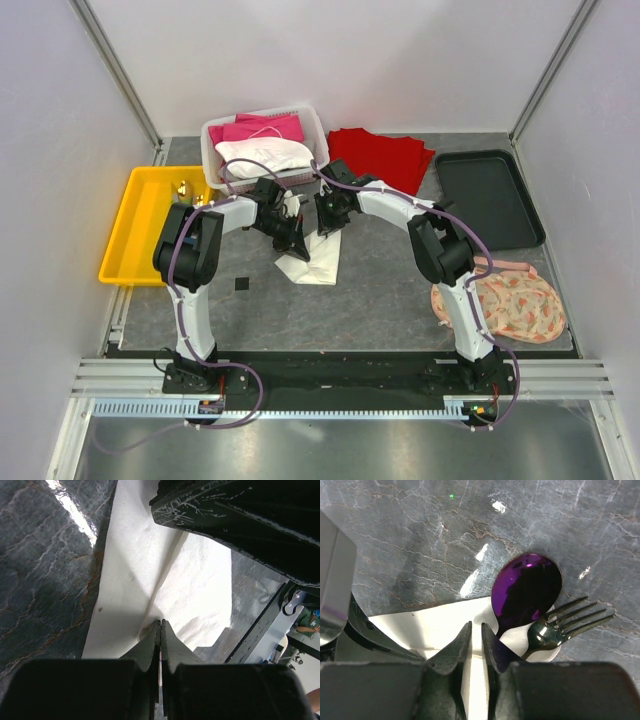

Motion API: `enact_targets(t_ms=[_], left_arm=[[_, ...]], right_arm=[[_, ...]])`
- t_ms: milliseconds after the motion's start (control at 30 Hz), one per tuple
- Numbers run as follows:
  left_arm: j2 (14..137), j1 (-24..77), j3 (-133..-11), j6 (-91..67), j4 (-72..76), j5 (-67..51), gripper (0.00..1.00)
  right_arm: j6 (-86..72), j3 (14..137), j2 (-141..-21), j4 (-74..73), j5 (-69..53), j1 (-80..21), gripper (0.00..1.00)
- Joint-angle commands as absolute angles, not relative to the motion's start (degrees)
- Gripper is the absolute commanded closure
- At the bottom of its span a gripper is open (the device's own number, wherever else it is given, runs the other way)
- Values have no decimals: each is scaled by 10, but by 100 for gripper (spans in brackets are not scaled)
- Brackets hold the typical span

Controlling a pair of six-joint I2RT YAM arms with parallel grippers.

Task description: Place the utensils on the paper napkin and roll it up

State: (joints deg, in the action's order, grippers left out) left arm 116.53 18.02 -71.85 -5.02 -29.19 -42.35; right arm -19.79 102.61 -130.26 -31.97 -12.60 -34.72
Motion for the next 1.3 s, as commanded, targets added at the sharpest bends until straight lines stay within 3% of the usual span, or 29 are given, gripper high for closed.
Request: enact_targets(t_ms=[0, 333, 533, 1267], left_arm=[[1178, 180, -719, -60, -279, -409, 98], [1179, 181, -721, -61, -277, -409, 98], [1177, 181, -719, -63, -275, -410, 98], [1158, 179, -715, -62, -272, -418, 98]], right_arm=[[-167, 1052, -1288, -330, -156, -345, 75], [-219, 960, -1209, -268, -321, -332, 73], [-238, 928, -1219, -258, -325, -332, 78], [-214, 891, -1281, -252, -264, -333, 81]])
